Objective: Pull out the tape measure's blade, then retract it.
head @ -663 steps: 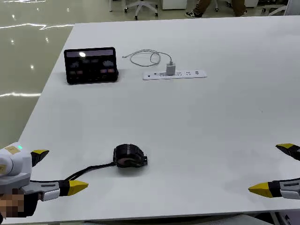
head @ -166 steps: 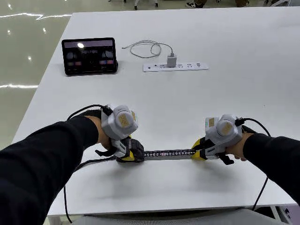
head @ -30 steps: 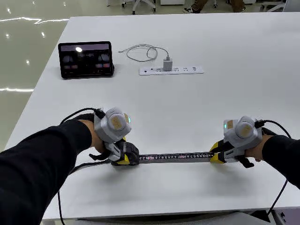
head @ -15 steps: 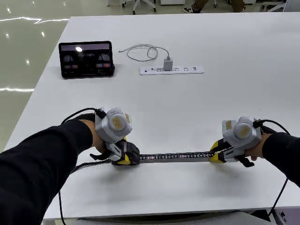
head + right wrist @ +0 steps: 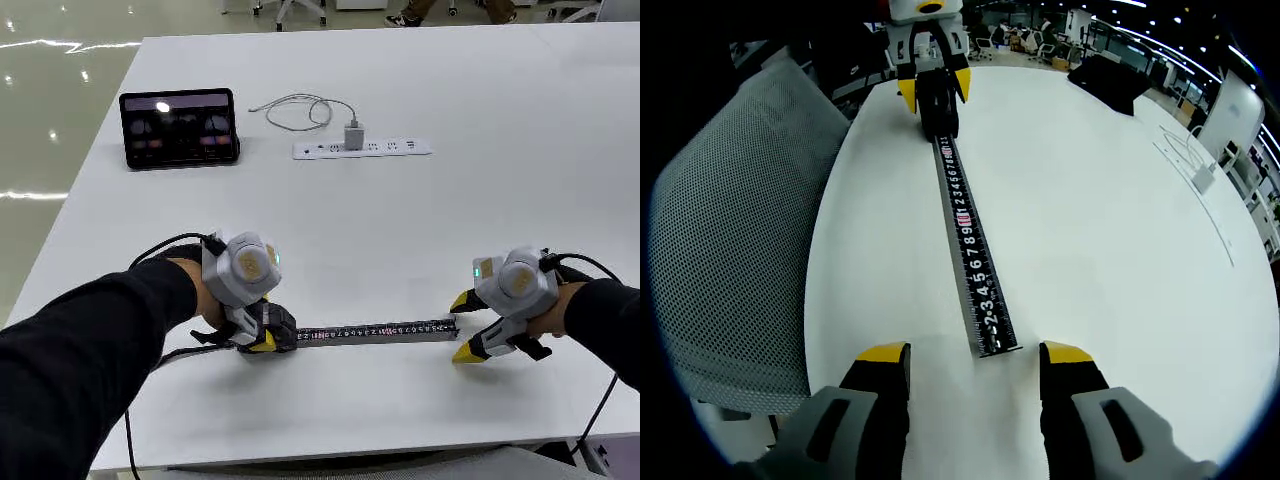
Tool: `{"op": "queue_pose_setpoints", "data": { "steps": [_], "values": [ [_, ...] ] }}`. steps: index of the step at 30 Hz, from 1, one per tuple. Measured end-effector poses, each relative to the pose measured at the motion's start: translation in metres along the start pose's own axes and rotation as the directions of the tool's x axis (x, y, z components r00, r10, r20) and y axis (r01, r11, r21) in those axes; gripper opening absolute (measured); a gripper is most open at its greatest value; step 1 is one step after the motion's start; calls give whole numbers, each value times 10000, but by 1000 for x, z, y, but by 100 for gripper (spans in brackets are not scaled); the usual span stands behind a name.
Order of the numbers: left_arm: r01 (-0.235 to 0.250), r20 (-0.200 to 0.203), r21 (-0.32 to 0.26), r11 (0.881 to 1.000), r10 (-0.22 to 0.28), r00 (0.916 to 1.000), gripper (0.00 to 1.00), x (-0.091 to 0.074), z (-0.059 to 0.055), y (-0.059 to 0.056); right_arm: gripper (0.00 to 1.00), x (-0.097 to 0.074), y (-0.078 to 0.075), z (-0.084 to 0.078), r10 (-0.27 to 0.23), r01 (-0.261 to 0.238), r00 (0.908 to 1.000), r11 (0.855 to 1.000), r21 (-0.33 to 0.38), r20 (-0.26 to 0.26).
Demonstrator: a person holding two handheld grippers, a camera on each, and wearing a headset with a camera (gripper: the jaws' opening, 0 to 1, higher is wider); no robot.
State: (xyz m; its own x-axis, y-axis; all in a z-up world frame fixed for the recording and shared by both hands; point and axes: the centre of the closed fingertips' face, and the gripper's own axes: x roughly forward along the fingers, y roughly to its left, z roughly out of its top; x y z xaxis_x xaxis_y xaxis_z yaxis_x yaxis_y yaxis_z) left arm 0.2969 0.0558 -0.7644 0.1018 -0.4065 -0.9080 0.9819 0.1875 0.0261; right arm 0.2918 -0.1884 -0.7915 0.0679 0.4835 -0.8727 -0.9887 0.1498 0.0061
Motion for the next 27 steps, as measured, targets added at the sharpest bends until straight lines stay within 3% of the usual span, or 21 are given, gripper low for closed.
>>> {"op": "queue_pose_setpoints", "data": {
  "steps": [7, 9, 18, 20, 22, 24, 27],
  "values": [
    [-22, 106, -89, 10000, 23, 9999, 34, 1, 0, 2, 59, -8, 5, 0, 213, -215, 9998, 9989, 412, 58],
    [-227, 156, -25, 9997, 228, 9996, 34, 2, -1, 4, 63, -9, 5, -1, 210, -212, 9998, 9982, 553, 42],
    [-288, 467, -58, 9996, 290, 9985, 34, 1, 1, 5, 81, -11, 5, 3, 7, -41, 9996, 9925, 1220, 276],
    [-376, 587, -703, 9968, 418, 9974, 36, 1, -1, 6, 85, -11, 5, 5, -117, 67, 9992, 9911, 1327, 372],
    [-467, 490, -779, 9959, 506, 9975, 38, 1, -6, 8, 90, -12, 4, 8, -305, 233, 9984, 9893, 1442, 481],
    [-1011, 510, -1029, 9895, 1067, 9930, 44, 2, -12, 15, 92, -13, -2, 8, -719, 619, 9956, 9858, 1560, 594],
    [-1590, 775, -1947, 9679, 1768, 9812, 60, -3, -16, 23, 95, -16, -1, 10, -965, 812, 9923, 9803, 1800, 781]
  ]
}}
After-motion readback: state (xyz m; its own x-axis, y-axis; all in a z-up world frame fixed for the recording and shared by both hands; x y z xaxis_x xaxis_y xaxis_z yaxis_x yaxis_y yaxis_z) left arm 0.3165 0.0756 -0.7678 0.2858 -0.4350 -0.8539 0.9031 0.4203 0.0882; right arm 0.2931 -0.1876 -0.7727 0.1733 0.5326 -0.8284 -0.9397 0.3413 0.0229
